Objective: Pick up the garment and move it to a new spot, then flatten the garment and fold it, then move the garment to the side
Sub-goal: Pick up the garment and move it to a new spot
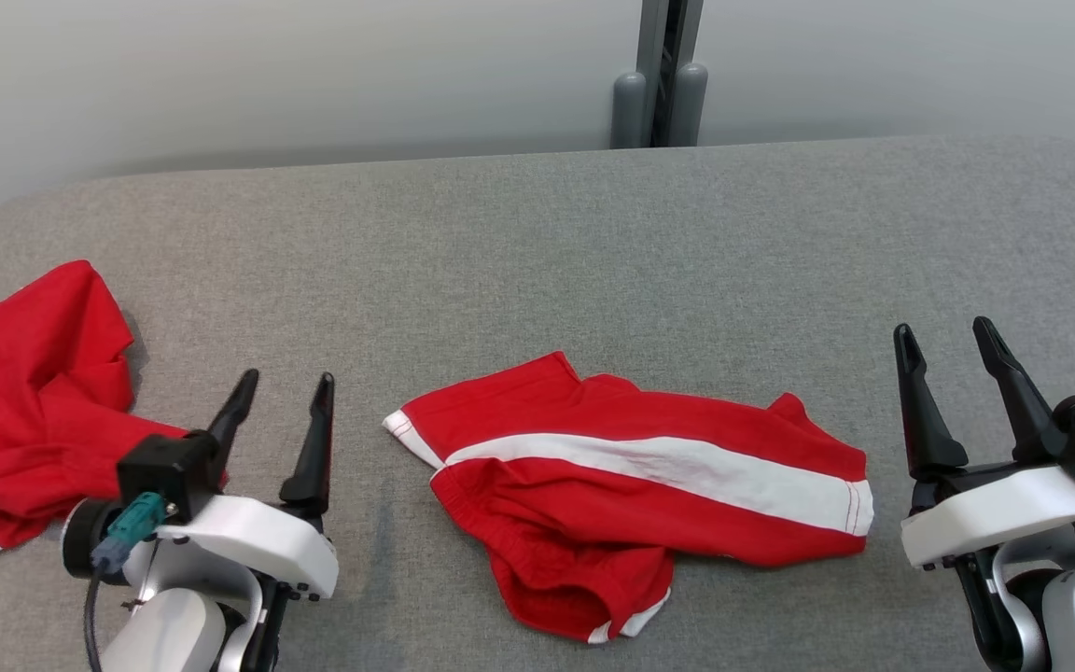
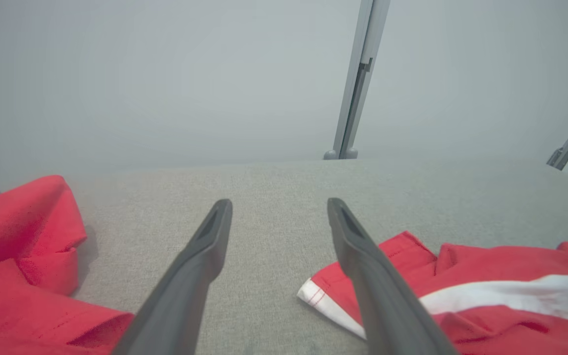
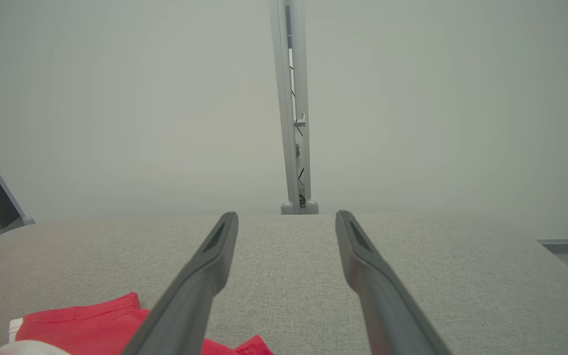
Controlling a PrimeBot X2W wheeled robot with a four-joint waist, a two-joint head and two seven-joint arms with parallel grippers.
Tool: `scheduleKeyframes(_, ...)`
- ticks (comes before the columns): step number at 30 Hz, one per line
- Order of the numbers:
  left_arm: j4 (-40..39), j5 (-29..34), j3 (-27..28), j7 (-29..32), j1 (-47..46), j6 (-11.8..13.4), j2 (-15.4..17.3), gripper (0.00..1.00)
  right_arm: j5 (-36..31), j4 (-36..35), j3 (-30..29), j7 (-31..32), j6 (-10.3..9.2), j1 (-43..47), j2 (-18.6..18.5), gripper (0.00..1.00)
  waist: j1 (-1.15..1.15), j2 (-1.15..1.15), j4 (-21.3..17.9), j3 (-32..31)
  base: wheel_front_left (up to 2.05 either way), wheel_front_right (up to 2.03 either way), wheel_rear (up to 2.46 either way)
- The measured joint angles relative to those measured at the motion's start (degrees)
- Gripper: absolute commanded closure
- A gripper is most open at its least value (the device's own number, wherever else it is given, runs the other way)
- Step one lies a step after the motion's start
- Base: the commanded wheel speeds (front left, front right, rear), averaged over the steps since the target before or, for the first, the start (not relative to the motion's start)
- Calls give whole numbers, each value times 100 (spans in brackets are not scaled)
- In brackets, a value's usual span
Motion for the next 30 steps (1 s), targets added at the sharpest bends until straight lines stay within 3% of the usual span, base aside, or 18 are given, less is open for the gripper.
scheduleKeyframes(8,-627,-37,639,-617,210,377,74,0,-105,-145,18,13,0,88,1,0,0,0,63,-228,0,0,0)
scheduleKeyframes(13,-976,60,809,-690,507,448,242,0,-163,-186,53,14,0,201,2,0,0,0,85,-386,0,0,0)
scheduleKeyframes(21,-1339,154,724,-271,979,584,633,0,-236,-153,55,90,0,478,1,0,0,0,74,-693,0,0,0)
scheduleKeyframes(30,-1416,240,584,7,1174,742,746,0,-259,-209,15,151,0,750,2,0,0,0,68,-831,0,0,0)
